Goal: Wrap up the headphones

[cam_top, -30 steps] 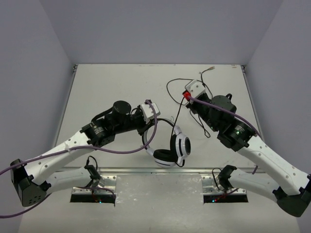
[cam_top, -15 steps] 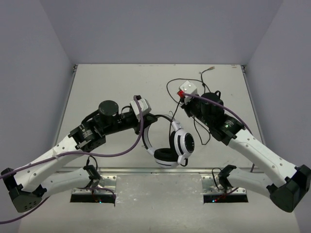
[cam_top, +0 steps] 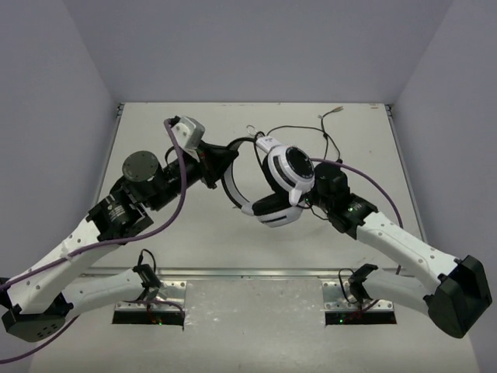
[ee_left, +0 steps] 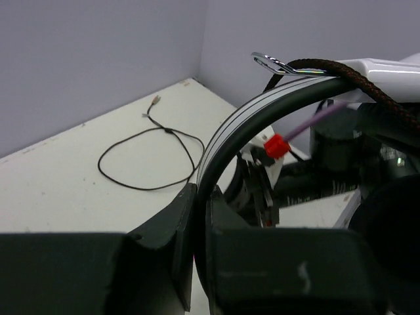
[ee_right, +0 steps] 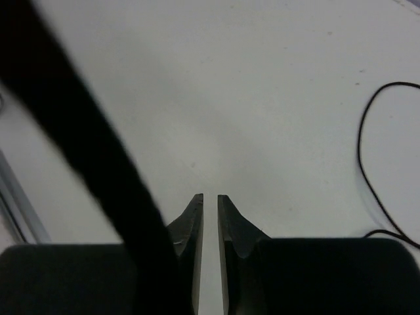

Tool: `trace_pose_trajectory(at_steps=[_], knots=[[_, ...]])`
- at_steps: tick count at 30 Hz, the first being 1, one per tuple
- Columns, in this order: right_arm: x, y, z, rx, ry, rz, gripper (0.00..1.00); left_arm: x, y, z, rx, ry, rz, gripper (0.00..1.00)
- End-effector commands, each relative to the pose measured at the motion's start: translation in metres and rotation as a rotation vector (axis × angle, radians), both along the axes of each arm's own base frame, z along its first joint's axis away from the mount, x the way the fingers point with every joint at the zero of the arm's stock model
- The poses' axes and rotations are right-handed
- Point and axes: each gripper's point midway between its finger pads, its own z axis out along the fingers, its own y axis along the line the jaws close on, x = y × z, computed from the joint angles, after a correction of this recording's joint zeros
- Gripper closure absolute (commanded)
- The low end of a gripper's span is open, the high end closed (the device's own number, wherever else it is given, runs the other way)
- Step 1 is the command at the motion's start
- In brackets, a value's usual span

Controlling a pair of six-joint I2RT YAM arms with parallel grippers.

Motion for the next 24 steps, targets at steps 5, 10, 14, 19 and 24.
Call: trace_pose_trajectory(at_steps=[5,10,14,19,24], knots=[[-0.04,0.042,0.022,0.314,0.022,0.26,0.99,-0.007,0.058,0.128,-0.525,-0.057,0.185,1.0],[-0.059,0.057,0.008,0.402,0.122,0.368,0.98,0.028,0.089,0.137,-0.59,0.01,0.474,1.0],[-0.084,0.057,-0.007,0.454,0.164,0.423,0.99,0.061,0.094,0.137,-0.464,0.046,0.676,1.0],[-0.106,0.058,-0.019,0.316,0.074,0.371,0.99,0.149,0.101,0.104,-0.298,0.138,0.874,1.0],[-0.117,0.046,-0.021,0.184,-0.005,0.304,0.99,0.195,0.105,0.061,-0.165,0.181,0.894,1.0]])
